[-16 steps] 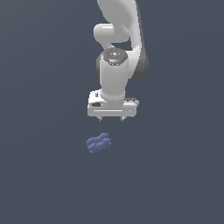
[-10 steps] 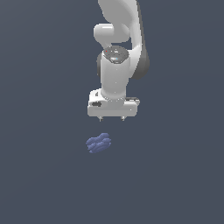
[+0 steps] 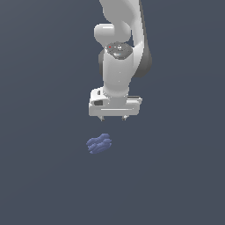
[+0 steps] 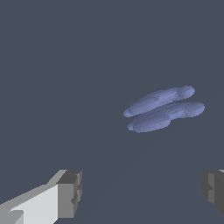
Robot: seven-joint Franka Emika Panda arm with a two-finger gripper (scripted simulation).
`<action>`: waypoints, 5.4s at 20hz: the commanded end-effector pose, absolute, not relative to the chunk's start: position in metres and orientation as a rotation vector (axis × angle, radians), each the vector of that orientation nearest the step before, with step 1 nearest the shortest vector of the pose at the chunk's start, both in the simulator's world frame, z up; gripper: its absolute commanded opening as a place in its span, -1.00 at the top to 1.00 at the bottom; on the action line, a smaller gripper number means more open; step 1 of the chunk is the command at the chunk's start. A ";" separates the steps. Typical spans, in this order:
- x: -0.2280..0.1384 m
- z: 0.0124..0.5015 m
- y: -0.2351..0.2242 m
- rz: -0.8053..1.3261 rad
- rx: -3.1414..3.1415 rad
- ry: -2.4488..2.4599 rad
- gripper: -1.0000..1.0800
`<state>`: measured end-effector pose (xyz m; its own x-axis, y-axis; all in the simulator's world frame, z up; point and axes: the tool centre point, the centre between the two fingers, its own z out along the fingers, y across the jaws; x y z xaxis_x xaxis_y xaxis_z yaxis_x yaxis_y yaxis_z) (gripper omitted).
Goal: Pick up the object and move it to a goal position.
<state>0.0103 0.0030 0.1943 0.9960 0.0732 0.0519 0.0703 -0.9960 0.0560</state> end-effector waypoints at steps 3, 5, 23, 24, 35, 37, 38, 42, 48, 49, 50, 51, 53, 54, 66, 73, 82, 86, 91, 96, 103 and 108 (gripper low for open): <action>0.012 0.193 0.001 0.081 3.089 0.058 -0.92; 0.014 0.192 0.000 0.080 3.091 0.017 -0.92; 0.041 0.174 -0.027 0.047 3.036 -0.734 -0.92; 0.043 0.173 -0.028 0.045 3.025 -0.783 -0.92; 0.061 0.159 -0.047 0.020 2.855 -1.299 -0.92; 0.064 0.156 -0.050 0.016 2.816 -1.386 -0.92; 0.065 0.155 -0.051 0.014 2.796 -1.425 -0.92; 0.069 0.151 -0.056 0.008 2.727 -1.558 -0.92; 0.074 0.147 -0.061 0.002 2.651 -1.686 -0.92; 0.074 0.147 -0.061 0.002 2.642 -1.699 -0.92; 0.075 0.146 -0.062 0.001 2.635 -1.711 -0.92; 0.075 0.146 -0.062 0.001 2.629 -1.720 -0.92; 0.076 0.145 -0.062 0.000 2.621 -1.733 -0.92; 0.076 0.145 -0.063 0.000 2.619 -1.736 -0.92; 0.074 0.108 -0.063 0.000 2.618 -1.736 -0.92; 0.075 0.094 -0.063 0.000 2.617 -1.738 -0.92; 0.076 0.095 -0.063 0.000 2.618 -1.737 1.00; 0.076 0.095 -0.063 -0.001 2.618 -1.737 1.00; 0.074 0.102 -0.059 -0.001 2.618 -1.737 1.00; 0.070 0.122 -0.048 -0.001 2.618 -1.737 1.00; 0.060 0.178 -0.017 -0.001 2.618 -1.737 1.00; 0.050 0.231 0.011 0.000 2.617 -1.738 1.00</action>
<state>0.0531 0.0022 0.2144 0.3879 -0.9217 -0.0007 -0.9217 -0.3879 0.0009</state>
